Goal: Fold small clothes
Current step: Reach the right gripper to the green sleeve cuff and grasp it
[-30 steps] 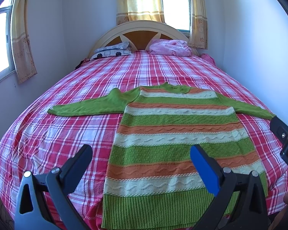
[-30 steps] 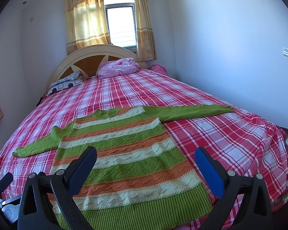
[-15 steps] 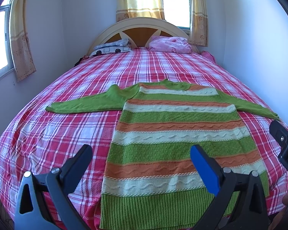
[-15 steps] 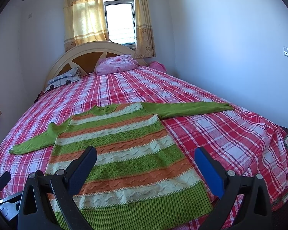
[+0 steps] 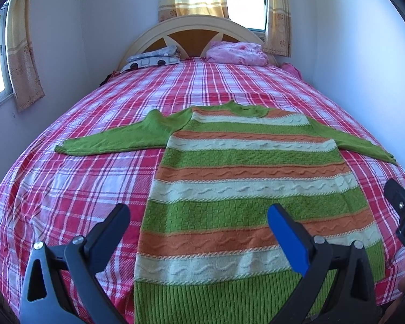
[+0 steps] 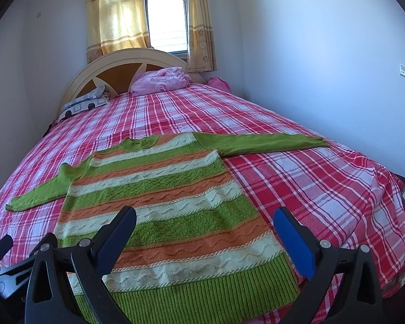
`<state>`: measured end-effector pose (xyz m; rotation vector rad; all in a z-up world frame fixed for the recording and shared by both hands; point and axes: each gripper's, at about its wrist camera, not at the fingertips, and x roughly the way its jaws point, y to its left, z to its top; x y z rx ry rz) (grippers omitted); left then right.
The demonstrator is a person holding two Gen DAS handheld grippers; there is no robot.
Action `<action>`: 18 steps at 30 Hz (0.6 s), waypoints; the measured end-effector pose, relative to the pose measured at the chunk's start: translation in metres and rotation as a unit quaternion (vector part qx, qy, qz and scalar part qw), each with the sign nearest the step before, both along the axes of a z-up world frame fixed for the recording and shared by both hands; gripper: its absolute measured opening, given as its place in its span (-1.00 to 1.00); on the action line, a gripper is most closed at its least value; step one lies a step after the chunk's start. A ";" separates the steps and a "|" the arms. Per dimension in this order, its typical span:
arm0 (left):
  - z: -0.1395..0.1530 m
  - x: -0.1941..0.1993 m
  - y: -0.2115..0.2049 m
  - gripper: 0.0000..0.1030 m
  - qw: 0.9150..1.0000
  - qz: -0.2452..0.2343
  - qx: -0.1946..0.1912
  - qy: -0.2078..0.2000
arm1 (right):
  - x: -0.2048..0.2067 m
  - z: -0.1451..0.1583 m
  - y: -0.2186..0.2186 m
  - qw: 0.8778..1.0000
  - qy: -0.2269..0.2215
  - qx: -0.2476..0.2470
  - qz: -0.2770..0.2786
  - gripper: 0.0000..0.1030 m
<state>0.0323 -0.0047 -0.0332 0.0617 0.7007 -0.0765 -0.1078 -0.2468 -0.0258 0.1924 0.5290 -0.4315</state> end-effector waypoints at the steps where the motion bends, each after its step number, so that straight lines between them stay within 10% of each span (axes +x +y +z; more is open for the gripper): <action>1: -0.002 0.004 -0.001 1.00 1.000 0.000 0.001 0.001 | 0.001 -0.002 -0.002 1.000 0.001 0.001 0.000 0.98; 11: -0.013 0.059 -0.003 1.00 1.000 -0.021 0.001 -0.007 | 0.021 -0.003 -0.055 0.999 0.003 -0.015 -0.038 0.98; 18: -0.030 0.125 0.020 1.00 0.999 0.008 0.000 -0.034 | 0.044 -0.006 -0.194 0.992 0.011 0.048 -0.120 0.98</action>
